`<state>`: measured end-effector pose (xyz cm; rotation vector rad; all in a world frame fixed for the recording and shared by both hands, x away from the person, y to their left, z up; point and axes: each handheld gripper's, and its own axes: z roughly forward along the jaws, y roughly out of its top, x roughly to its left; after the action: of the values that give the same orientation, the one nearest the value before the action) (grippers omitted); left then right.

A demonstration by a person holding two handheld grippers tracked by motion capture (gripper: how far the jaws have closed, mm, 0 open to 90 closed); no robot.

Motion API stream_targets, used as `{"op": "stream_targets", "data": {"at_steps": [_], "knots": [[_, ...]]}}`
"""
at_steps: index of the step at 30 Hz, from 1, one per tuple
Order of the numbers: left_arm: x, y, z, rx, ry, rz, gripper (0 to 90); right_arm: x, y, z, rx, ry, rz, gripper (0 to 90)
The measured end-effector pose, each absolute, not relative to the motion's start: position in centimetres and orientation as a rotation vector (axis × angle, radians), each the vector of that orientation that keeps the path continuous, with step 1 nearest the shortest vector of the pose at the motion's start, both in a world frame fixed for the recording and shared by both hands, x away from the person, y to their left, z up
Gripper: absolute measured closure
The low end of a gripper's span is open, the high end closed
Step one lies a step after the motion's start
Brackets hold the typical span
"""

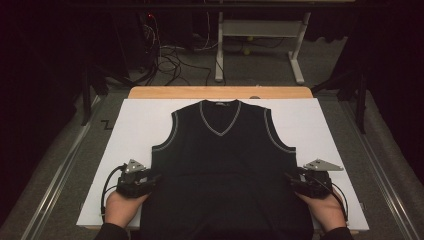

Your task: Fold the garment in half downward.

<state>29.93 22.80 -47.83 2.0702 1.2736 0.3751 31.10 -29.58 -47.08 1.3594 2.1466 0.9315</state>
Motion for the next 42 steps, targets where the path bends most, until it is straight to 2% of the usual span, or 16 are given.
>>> {"op": "stream_targets", "data": {"at_steps": [4,6,9,12,16,20,22,25,42], "knots": [[29.9,22.7,-47.9,2.075,1.256,0.37,55.4,31.1,-29.4,-47.1,1.34,2.158,0.939,56.0],[29.9,22.7,-47.9,2.077,1.252,0.366,56.1,31.1,-29.2,-47.1,1.343,2.161,0.942,62.1],[29.8,22.7,-47.9,2.076,1.244,0.366,56.3,31.1,-29.2,-47.1,1.341,2.164,0.947,66.5],[29.8,22.8,-48.0,2.074,1.232,0.362,58.1,31.1,-29.1,-47.1,1.339,2.172,0.961,76.1],[29.9,22.9,-48.0,2.065,1.231,0.35,62.3,31.1,-28.9,-47.1,1.328,2.184,0.965,81.3],[29.9,22.9,-48.1,2.051,1.235,0.348,68.4,31.0,-28.9,-47.1,1.315,2.186,0.964,82.8],[30.0,22.8,-48.1,2.051,1.228,0.338,75.3,31.0,-28.9,-47.1,1.306,2.186,0.966,83.5],[30.0,22.7,-47.9,2.058,1.228,0.341,78.3,30.9,-28.9,-47.0,1.289,2.185,0.962,83.8],[29.3,23.9,-46.7,1.998,1.212,0.385,79.0,29.5,-30.3,-46.0,1.247,2.121,1.016,83.9]]}}
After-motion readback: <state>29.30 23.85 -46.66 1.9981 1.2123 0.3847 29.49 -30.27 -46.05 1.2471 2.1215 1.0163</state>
